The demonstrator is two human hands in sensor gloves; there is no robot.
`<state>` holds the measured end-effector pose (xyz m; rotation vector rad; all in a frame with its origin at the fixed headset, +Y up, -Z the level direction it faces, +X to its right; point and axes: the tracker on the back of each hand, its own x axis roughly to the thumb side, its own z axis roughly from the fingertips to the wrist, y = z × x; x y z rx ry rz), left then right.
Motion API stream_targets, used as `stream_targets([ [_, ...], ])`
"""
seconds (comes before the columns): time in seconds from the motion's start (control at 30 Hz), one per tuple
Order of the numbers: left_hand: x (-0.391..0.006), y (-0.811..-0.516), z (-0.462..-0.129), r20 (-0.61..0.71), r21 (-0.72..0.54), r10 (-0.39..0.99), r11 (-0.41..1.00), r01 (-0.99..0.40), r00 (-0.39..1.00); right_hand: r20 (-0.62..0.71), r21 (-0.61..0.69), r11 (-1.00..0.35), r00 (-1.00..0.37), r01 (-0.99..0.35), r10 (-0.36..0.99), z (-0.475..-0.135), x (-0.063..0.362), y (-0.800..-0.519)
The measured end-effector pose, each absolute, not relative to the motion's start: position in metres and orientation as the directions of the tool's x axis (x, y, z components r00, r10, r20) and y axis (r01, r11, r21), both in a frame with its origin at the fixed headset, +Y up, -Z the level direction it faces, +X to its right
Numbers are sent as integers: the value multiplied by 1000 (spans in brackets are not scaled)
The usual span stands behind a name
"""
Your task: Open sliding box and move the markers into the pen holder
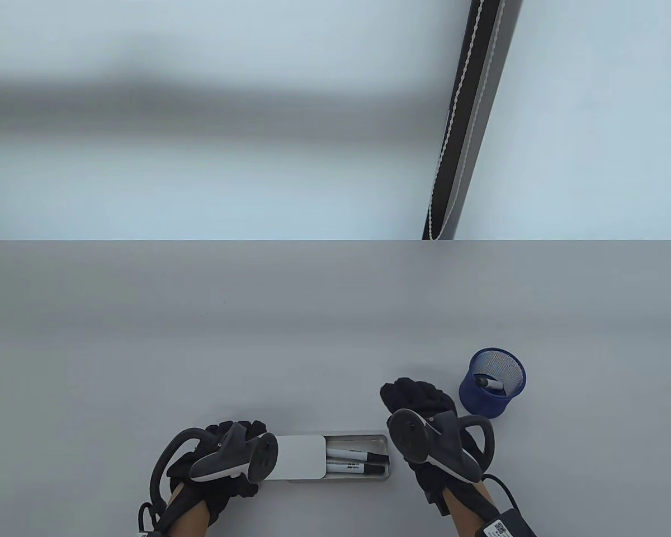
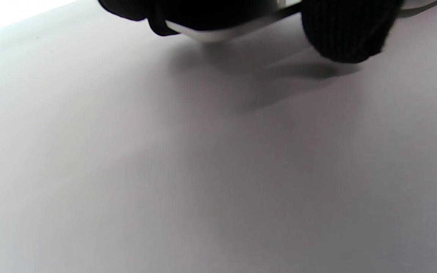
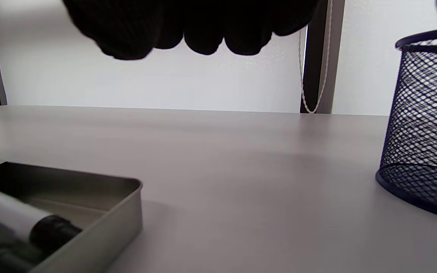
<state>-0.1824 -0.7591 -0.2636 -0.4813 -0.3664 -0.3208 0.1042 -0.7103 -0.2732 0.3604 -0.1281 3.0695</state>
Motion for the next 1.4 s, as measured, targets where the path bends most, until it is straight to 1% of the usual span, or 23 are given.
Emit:
stream_targets([
  [0.13,-182,-759,-264,413,-388,-212,839,381,886,279,7,-1000,-960,-9,10,-272,89,-725],
  [0.27,-182,-759,-264,413,-388,-211,839,381,886,319,54,-993,-944,108,-86,-271,76,-741],
  [0.5,-182,-759,-264,413,-388,-212,839,381,886,343,88,-987,-934,134,-97,-271,69,-753],
  [0.6,-182,-759,-264,413,-388,-212,839,381,886,351,83,-982,-927,172,-133,-270,67,-756],
  [0.77,-182,-759,-263,412,-383,-223,837,390,884,343,87,-981,-930,172,-133,-271,65,-759],
  [0.93,-181,-759,-263,412,-382,-226,837,393,883,331,62,-974,-925,217,-185,-273,65,-765],
  [1.03,-181,-759,-263,413,-379,-232,836,398,881,322,43,-976,-928,211,-187,-275,64,-766],
  [1.13,-180,-759,-263,413,-379,-233,835,399,880,325,29,-972,-922,233,-211,-276,62,-767],
  [1.4,-180,-759,-263,414,-376,-240,833,405,878,342,8,-974,-916,225,-209,-280,63,-768],
])
